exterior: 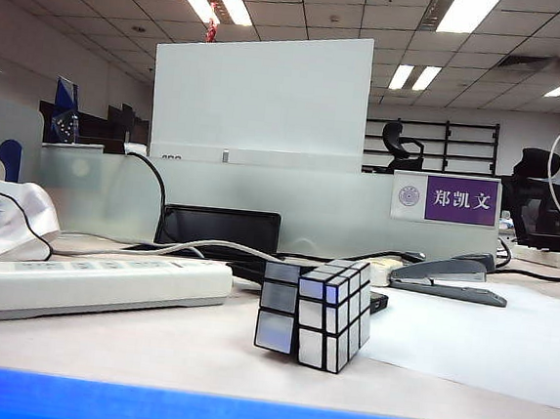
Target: Press the button on the power strip.
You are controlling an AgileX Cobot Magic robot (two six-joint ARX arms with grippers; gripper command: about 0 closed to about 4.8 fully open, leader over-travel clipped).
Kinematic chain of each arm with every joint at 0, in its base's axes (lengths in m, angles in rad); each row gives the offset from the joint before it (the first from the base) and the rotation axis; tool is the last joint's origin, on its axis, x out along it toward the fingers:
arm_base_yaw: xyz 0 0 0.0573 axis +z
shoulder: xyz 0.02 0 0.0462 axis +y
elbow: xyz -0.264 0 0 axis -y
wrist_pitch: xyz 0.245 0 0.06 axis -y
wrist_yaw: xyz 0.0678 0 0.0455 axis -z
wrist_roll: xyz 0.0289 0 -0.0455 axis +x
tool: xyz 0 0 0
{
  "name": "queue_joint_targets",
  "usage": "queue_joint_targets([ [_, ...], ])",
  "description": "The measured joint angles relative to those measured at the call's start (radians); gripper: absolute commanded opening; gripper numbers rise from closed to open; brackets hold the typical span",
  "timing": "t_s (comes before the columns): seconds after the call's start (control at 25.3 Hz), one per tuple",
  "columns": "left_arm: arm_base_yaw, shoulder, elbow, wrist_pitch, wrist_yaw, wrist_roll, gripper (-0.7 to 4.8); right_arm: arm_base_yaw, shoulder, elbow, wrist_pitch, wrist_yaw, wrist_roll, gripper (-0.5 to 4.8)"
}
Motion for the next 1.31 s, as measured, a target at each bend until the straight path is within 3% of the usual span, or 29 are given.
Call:
queue_joint_targets([
  [0.48,0.0,0.0,0.0,0.011,-0.001,0.001,0.87,0.0,0.0,0.0,0.0,0.0,0.0,0.0],
  [0.63,0.0,0.0,0.0,0.035,-0.001,0.0,0.17,0.0,0.0,0.0,0.0,0.0,0.0,0.0],
  [1.31,0.0,0.0,0.0,0.053,0.041,-0.016,-0.06,0.0,0.0,0.0,0.0,0.0,0.0,0.0],
])
